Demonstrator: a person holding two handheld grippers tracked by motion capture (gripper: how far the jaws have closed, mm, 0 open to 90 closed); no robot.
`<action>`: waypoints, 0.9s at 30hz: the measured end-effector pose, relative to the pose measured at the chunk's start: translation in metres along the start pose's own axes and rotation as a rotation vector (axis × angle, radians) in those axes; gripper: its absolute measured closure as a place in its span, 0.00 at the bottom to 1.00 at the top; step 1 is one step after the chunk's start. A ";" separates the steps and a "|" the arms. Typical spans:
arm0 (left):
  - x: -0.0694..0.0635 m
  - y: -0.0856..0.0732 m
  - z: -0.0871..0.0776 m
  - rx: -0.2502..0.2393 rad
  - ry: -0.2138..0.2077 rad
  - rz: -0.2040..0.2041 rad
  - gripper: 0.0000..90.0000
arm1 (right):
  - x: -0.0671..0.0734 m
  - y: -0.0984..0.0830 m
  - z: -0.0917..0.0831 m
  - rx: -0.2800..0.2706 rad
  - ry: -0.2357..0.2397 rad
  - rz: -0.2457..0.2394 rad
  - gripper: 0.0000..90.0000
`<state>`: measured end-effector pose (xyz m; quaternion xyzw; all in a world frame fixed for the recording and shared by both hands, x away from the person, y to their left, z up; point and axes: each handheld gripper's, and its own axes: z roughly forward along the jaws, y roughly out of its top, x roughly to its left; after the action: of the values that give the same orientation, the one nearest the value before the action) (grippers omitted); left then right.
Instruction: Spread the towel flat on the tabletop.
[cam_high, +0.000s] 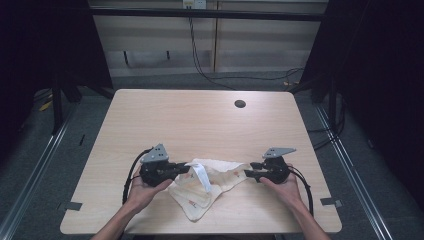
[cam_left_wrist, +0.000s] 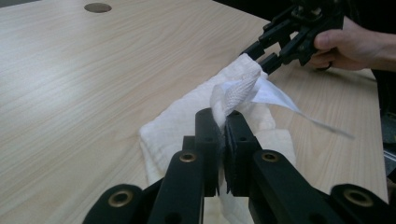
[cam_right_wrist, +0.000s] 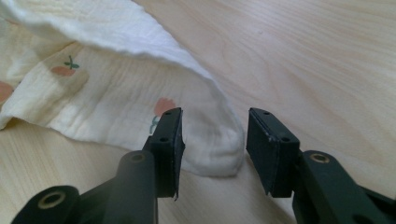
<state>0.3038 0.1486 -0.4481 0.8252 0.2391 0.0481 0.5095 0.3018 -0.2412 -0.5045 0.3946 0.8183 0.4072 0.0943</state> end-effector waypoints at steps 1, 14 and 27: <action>0.001 0.000 -0.001 -0.004 0.004 -0.002 0.95 | 0.001 0.000 0.002 0.006 0.002 -0.001 0.64; 0.014 -0.005 -0.009 -0.014 0.041 -0.036 0.95 | 0.008 -0.011 -0.007 0.014 0.049 0.040 0.77; 0.018 -0.005 -0.019 -0.033 0.029 -0.040 0.95 | 0.010 0.003 -0.029 -0.081 0.146 0.056 0.97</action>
<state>0.3117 0.1741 -0.4465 0.8108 0.2622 0.0540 0.5205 0.2834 -0.2496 -0.4817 0.3823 0.7944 0.4704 0.0388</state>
